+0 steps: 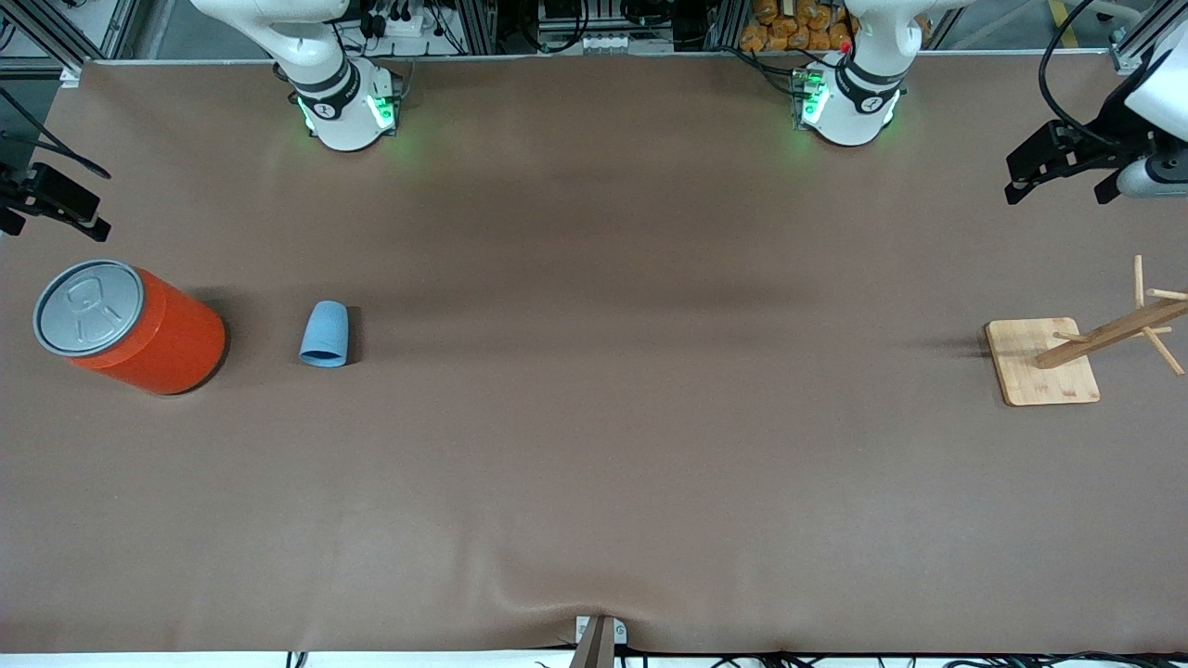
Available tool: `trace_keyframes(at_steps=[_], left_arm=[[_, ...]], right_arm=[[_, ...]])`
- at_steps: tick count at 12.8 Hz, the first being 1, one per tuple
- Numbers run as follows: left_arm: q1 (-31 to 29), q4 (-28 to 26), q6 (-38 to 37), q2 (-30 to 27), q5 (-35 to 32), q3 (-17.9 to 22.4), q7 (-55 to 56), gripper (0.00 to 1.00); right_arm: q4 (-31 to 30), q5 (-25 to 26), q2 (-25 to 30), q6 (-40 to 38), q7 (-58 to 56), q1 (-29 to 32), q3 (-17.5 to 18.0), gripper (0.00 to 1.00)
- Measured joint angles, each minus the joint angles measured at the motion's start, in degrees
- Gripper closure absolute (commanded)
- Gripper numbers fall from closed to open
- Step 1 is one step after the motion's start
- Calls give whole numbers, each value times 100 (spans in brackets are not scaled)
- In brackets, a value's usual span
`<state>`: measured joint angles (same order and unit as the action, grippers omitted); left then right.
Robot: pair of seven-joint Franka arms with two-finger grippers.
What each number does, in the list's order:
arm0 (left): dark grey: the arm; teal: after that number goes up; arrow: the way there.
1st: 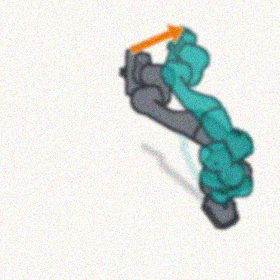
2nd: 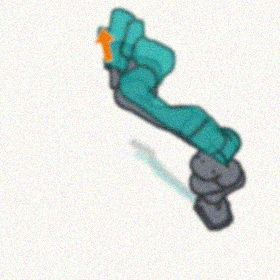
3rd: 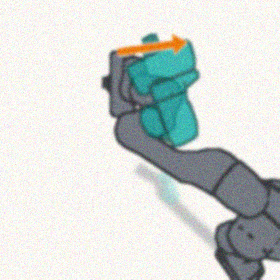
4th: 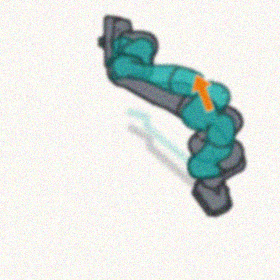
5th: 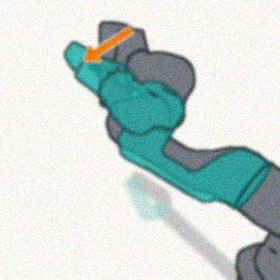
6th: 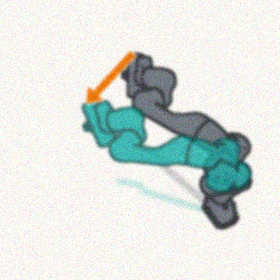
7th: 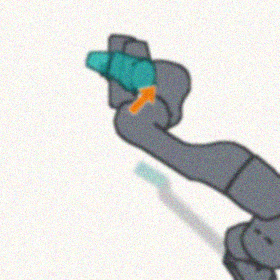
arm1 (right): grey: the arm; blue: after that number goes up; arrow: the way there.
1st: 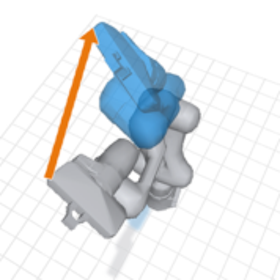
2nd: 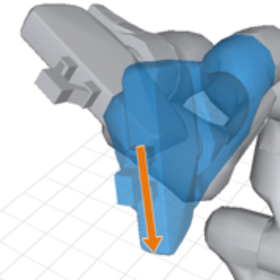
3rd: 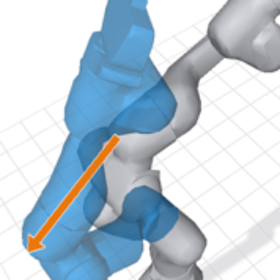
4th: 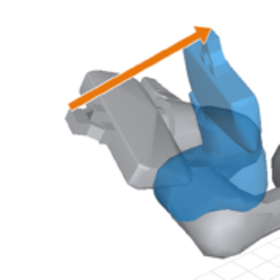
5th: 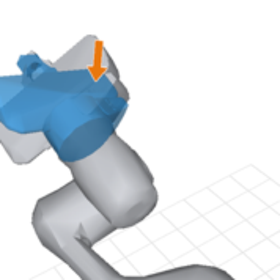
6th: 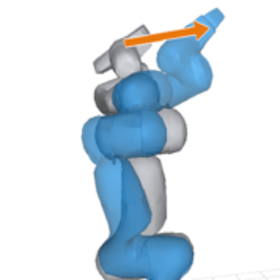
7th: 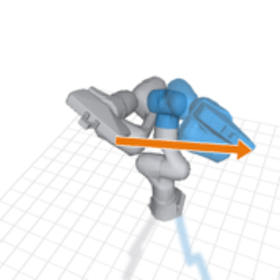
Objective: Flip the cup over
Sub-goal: 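Move the right gripper down over the light blue cup, then lower the right gripper and grasp the blue cup by its body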
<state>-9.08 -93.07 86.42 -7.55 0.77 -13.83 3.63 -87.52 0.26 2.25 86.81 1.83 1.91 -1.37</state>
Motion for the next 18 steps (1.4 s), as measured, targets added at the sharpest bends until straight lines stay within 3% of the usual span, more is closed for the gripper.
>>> trace_keyframes(at_steps=[8,13,18], left_arm=[[-8,-10,-269,10,0,-87,44,0],[-9,-10,-273,11,0,-87,44,0],[-14,-12,-277,11,0,-87,44,0]], right_arm=[[-27,0,-917,-12,-13,-36,69,0],[-29,-1,-988,-561,-12,-115,103,0],[-783,-4,-1035,-149,1,-431,118,0]])
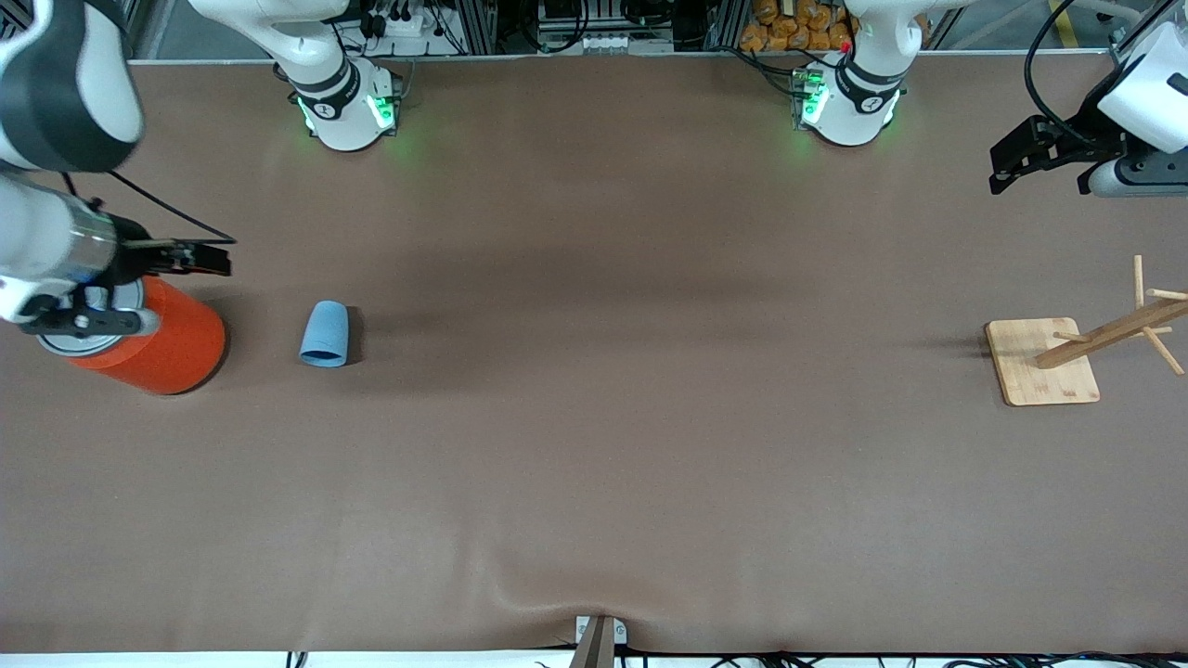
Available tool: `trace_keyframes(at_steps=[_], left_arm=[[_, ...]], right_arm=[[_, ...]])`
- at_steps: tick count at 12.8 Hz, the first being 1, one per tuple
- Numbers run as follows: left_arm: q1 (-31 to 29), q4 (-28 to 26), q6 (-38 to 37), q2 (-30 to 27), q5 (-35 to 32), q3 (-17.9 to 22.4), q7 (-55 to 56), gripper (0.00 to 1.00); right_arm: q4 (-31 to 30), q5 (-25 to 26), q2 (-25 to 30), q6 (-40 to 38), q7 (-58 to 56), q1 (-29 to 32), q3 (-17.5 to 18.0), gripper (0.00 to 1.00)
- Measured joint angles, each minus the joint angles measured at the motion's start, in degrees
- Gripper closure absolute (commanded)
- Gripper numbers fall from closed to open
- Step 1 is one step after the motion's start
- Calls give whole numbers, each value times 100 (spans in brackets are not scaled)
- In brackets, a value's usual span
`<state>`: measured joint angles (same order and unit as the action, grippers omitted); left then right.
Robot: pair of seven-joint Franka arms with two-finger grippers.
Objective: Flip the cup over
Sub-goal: 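Lower the right gripper and grasp the blue cup by its body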
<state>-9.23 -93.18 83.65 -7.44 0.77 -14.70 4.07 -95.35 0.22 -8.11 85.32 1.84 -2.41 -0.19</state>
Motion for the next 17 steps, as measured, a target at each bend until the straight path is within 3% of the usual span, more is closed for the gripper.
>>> trace_keyframes(at_steps=[4,8,13,17], left_arm=[[-4,-2,0,0,0,0,0,0],[-5,-5,0,4,0,0,0,0],[-8,-3,67,75,0,2,0,0],[-9,2,159,160,0,3,0,0]], right_arm=[[-1370,-207,-68,1516,-4,-30,0,0],[-2364,-223,-112,3061,-7,-45,0,0],[-3037,-223,-319,4247,-9,-82,1,0],[-3207,-223,-615,4666,-51,-76,-10,0]])
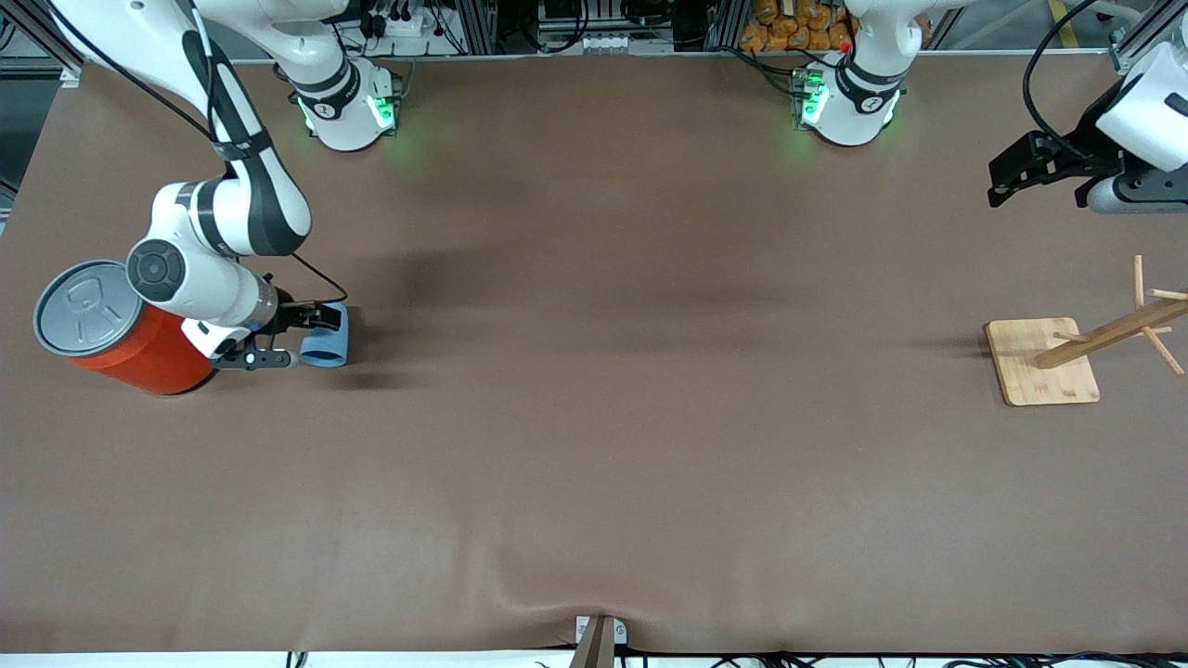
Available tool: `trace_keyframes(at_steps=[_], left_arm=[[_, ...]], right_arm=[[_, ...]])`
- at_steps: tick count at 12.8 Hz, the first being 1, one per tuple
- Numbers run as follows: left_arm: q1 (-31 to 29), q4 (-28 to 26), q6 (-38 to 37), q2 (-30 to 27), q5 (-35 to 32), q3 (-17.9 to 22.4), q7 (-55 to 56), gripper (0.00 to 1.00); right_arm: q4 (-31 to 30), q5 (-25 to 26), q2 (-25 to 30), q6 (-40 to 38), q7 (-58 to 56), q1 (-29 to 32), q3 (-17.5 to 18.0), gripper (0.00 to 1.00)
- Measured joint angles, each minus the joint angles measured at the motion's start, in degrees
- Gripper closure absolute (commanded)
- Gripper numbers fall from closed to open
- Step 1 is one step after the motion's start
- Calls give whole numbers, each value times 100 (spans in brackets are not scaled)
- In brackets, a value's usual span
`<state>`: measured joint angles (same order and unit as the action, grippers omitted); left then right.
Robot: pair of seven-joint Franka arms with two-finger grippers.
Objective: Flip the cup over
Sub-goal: 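Lower the right gripper and grasp the blue cup by its body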
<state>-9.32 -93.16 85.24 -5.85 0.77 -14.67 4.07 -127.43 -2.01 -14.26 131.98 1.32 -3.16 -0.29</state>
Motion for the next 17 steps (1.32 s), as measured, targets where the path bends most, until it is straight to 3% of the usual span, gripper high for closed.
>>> trace_keyframes(at_steps=[5,7,8,12,14,17], left_arm=[[5,29,3,7,0,-8,0,0],[5,19,2,-14,0,-8,0,0],[5,12,2,-24,0,-9,0,0],[8,-116,116,-123,0,-68,11,0],[12,-241,224,-163,0,-139,116,0],[13,-283,252,-167,0,-156,179,0]], right_arm=[[-144,0,-366,536,-51,30,-10,1],[-148,0,-474,701,-55,29,-7,74],[-148,0,-512,751,-64,28,-4,96],[-55,0,-484,661,-99,-3,101,100],[343,0,-476,-22,-108,-23,281,100],[1437,-8,-411,-1296,-533,-58,726,100]])
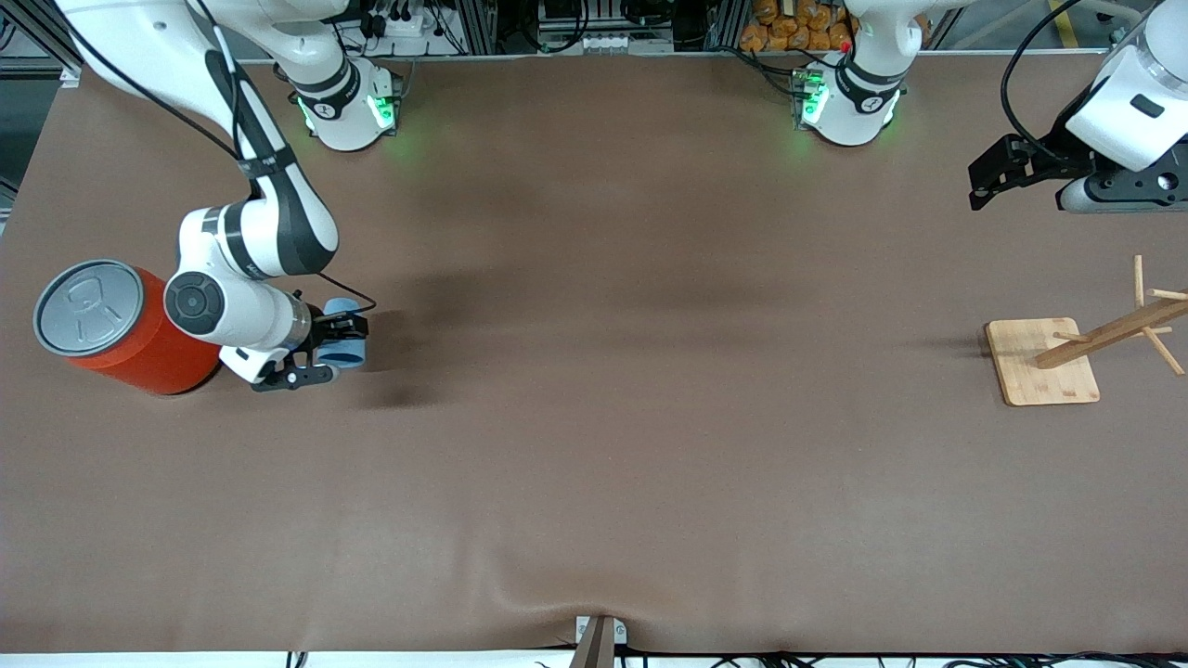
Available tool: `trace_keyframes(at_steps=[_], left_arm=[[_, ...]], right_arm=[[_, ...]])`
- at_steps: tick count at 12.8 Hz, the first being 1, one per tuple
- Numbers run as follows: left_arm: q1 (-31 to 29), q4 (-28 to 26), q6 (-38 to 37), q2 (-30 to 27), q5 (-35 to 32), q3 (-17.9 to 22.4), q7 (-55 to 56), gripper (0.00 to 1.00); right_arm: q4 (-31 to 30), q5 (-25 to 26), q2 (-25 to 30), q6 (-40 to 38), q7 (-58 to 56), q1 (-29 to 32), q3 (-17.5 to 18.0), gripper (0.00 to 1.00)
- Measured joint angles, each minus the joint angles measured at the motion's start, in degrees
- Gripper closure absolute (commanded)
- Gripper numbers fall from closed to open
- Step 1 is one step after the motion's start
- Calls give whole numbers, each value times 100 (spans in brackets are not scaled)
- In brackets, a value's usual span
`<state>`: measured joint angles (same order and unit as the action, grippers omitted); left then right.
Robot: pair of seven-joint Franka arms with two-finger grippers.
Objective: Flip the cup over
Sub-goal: 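Carry the cup toward the table middle while the left gripper approaches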
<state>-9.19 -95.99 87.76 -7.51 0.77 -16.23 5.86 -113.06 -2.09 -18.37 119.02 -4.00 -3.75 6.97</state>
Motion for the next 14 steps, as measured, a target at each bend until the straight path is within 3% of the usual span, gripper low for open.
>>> trace_keyframes(at_steps=[3,7,10,14], left_arm=[[2,-10,2,0,0,-5,0,0],[1,-46,2,-1,0,-8,0,0],[-4,-166,3,1,157,-9,0,0],[-19,-435,104,99,705,2,0,0]], right_arm=[[802,-16,0,-327,-577,-269,439,100],[1689,46,-460,-324,-1445,-1277,510,100],[2649,822,-1307,-270,-2501,-2266,515,100],[3408,1637,-2150,-8,-2469,-3616,383,100]])
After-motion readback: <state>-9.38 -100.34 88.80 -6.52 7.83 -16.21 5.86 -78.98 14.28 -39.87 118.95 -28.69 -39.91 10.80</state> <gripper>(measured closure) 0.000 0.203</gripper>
